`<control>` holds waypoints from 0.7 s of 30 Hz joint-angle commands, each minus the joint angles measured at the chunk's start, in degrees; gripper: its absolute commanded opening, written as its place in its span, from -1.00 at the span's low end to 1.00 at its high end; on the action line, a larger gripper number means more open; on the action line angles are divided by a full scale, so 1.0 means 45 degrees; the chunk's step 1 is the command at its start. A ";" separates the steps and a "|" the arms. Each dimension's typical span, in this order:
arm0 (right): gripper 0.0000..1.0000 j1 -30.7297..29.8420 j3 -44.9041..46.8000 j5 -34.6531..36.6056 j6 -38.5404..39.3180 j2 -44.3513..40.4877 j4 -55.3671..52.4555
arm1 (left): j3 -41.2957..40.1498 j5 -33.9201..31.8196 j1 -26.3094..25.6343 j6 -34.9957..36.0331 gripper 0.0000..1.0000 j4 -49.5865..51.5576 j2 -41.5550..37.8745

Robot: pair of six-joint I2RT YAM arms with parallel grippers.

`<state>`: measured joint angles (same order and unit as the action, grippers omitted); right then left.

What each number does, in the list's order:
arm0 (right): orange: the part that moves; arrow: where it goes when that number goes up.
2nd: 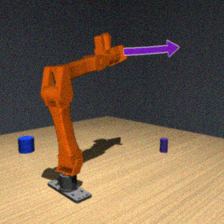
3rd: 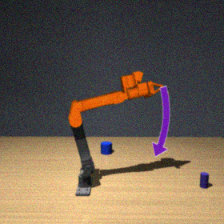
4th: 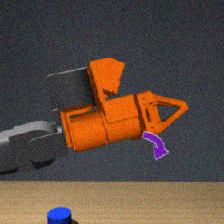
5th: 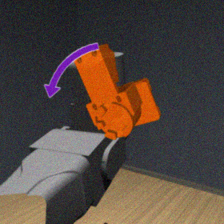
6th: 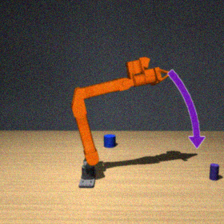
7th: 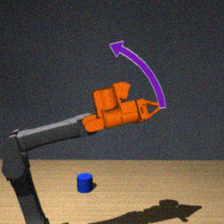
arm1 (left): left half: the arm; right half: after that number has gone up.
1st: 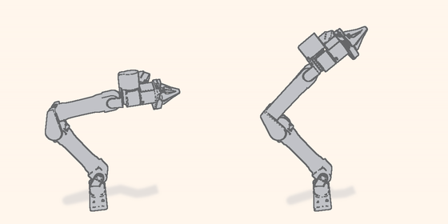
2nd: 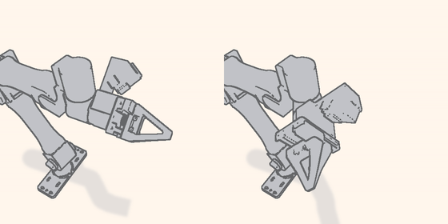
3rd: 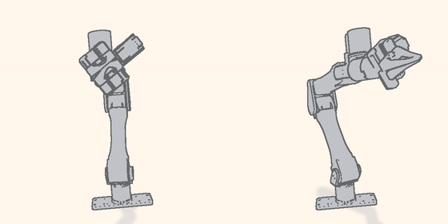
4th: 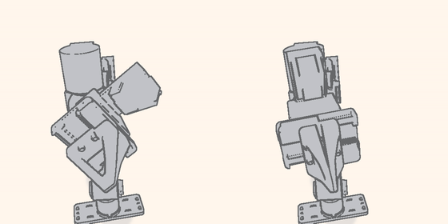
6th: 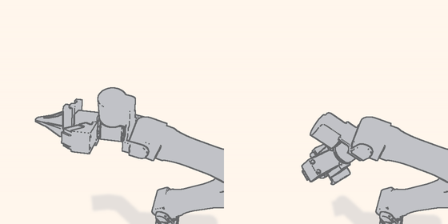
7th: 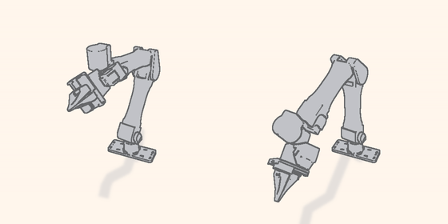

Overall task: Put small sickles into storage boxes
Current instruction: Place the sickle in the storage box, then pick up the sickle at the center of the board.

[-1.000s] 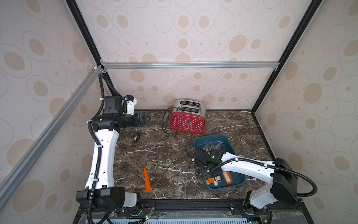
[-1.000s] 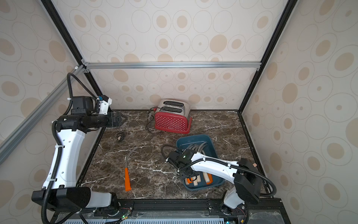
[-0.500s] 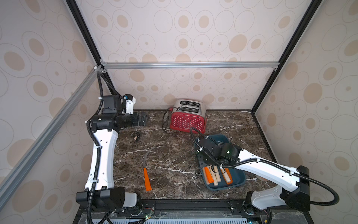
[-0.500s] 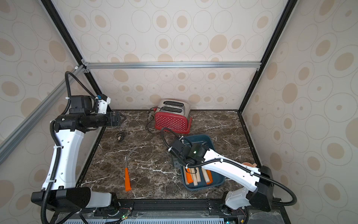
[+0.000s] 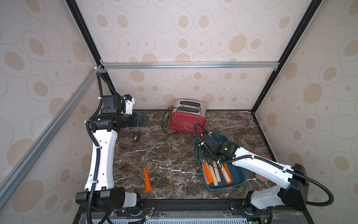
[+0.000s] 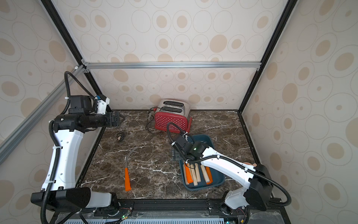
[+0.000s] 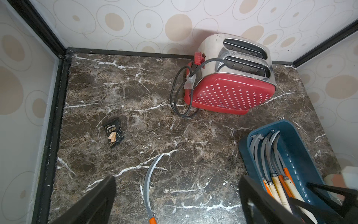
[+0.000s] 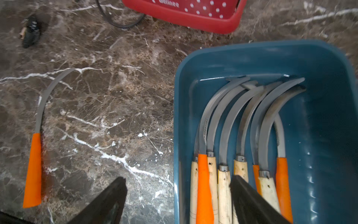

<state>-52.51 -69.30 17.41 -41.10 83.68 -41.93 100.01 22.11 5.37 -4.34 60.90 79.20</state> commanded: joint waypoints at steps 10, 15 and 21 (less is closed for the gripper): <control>0.65 -0.1749 -0.2662 -0.2243 -0.0234 0.2973 -0.0173 | -0.1466 -0.1599 0.0088 0.0182 0.98 0.2088 -0.0882; 0.57 -0.2085 -0.2984 -0.1552 -0.0534 0.3417 -0.0635 | -0.2420 -0.1979 0.0080 0.0295 0.98 0.2851 -0.0410; 0.54 -0.2284 -0.3443 -0.2121 -0.0600 0.3626 -0.0776 | -0.4079 -0.2482 -0.0064 -0.0041 0.98 0.2638 -0.0273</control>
<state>-61.98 -82.65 8.56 -42.68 99.26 -43.55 83.20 12.84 5.34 -4.27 70.00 77.95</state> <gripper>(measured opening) 0.774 0.992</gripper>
